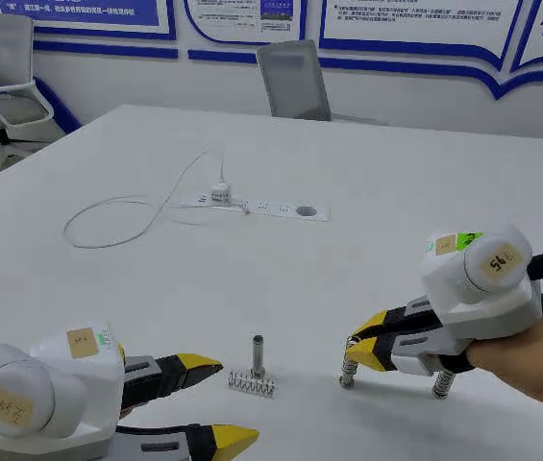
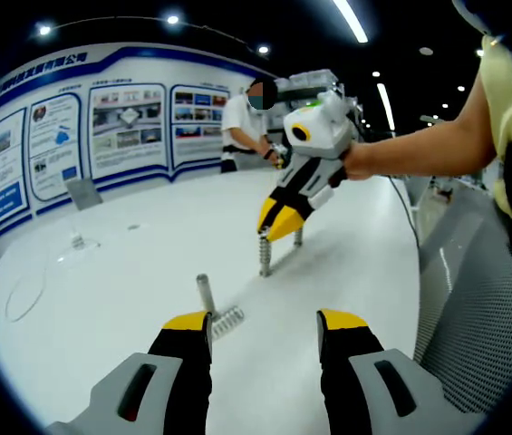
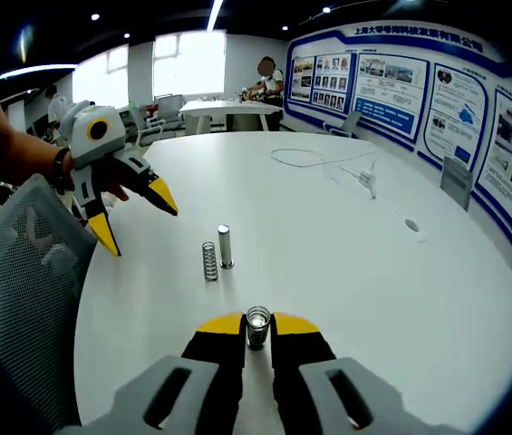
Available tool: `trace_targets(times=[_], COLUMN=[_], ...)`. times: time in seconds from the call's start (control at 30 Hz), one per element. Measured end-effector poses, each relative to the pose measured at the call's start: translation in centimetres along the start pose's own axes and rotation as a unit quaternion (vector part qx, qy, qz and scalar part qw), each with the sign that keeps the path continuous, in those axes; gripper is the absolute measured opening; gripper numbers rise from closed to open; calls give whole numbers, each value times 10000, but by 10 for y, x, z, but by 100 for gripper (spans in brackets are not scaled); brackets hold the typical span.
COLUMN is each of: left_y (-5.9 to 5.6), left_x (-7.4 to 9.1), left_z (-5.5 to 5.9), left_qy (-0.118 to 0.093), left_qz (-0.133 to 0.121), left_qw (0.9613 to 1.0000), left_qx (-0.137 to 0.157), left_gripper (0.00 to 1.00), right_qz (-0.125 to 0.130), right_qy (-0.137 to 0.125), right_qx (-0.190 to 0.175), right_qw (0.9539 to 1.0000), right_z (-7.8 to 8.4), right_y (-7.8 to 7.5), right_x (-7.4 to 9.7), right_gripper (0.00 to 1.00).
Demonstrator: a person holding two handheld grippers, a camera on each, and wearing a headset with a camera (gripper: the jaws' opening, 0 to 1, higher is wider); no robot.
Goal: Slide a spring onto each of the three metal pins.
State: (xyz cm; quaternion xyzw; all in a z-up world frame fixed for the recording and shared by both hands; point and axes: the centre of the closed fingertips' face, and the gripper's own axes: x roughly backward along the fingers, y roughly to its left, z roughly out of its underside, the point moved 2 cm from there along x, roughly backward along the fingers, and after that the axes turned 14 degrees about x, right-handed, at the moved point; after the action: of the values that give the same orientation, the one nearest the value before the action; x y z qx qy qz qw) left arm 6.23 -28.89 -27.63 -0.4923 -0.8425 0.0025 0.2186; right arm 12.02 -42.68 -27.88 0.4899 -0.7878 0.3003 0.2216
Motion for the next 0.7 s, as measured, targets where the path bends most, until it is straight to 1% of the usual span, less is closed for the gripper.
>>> trace_targets(times=[0.7], left_y=[0], left_x=[2], left_z=[1], left_qy=[-35], left_qz=[-42], left_qw=[10000], left_qx=[20], left_gripper=[48], right_qz=[-70], right_qy=[201], right_qx=[8], right_qw=[9998], right_z=[12], right_y=[7], right_x=[-10], right_gripper=[12])
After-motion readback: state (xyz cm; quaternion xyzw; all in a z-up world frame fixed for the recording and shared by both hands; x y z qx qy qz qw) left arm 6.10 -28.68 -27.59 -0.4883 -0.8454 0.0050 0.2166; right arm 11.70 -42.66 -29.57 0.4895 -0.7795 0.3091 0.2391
